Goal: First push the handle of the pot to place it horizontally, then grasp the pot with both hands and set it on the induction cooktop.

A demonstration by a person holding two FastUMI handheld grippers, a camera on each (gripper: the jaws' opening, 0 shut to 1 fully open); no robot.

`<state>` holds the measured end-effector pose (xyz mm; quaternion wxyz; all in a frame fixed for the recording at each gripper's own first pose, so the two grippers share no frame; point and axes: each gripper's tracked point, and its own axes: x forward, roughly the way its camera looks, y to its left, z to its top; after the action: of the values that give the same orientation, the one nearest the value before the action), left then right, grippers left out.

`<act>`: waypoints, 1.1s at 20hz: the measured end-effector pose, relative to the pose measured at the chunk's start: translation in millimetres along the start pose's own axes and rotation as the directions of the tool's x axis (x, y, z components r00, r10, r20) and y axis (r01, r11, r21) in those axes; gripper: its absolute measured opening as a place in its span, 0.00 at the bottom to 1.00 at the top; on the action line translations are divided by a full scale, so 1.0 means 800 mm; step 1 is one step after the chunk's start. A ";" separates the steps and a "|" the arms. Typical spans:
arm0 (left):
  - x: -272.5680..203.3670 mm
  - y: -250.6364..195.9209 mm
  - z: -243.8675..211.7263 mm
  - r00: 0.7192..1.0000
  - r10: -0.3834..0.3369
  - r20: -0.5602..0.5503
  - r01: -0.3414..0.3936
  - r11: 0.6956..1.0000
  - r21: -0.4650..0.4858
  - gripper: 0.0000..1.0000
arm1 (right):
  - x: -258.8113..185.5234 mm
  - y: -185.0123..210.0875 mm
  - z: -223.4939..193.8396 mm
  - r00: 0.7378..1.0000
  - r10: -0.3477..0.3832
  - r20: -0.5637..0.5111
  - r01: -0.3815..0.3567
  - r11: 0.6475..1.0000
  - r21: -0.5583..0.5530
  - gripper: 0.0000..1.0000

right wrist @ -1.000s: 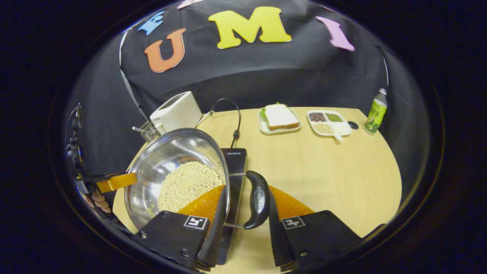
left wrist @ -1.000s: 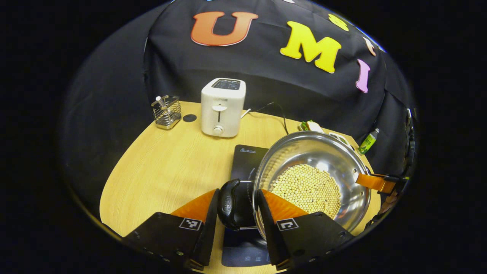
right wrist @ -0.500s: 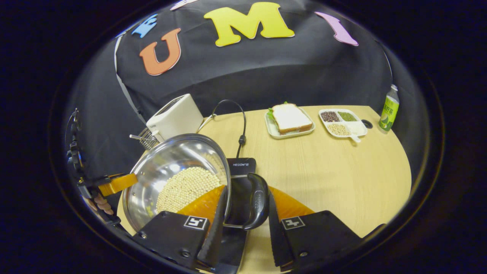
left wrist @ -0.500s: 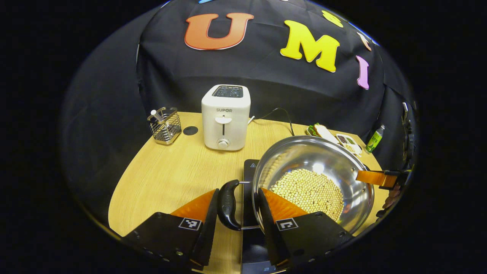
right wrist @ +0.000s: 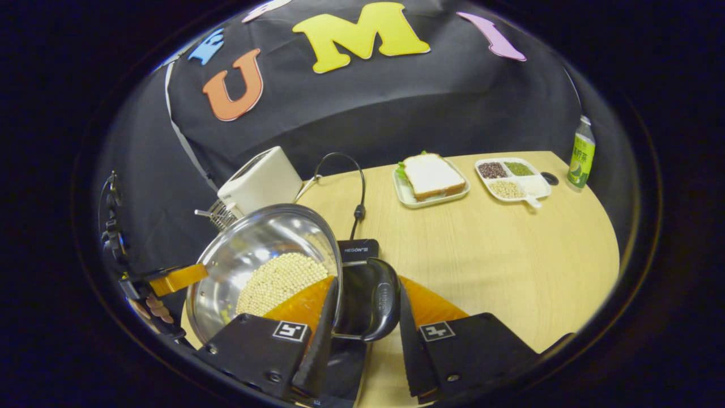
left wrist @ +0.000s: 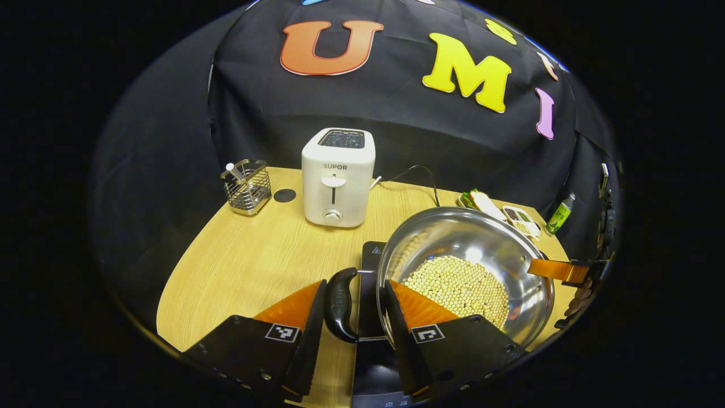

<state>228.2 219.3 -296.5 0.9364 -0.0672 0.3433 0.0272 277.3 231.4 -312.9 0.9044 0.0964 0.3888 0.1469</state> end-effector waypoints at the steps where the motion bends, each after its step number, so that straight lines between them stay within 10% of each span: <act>1: -0.001 0.000 0.000 1.000 0.003 0.005 -0.003 1.000 0.000 0.47 | 0.000 0.000 0.000 1.000 0.008 0.012 -0.008 1.000 0.002 0.58; 8: -0.055 -0.001 0.036 0.983 0.053 0.178 -0.060 0.998 0.037 0.93 | -0.055 -0.011 0.027 0.981 -0.033 0.191 0.040 0.999 -0.033 0.87; 22: -0.303 -0.135 0.050 0.869 0.045 0.492 -0.103 0.990 0.092 0.95 | -0.367 -0.034 0.030 0.811 -0.081 0.579 0.213 0.963 -0.164 0.99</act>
<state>79.3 117.3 -97.9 0.9933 0.0092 0.0987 0.0593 107.5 104.5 -106.3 0.9925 0.0041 0.0899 0.0831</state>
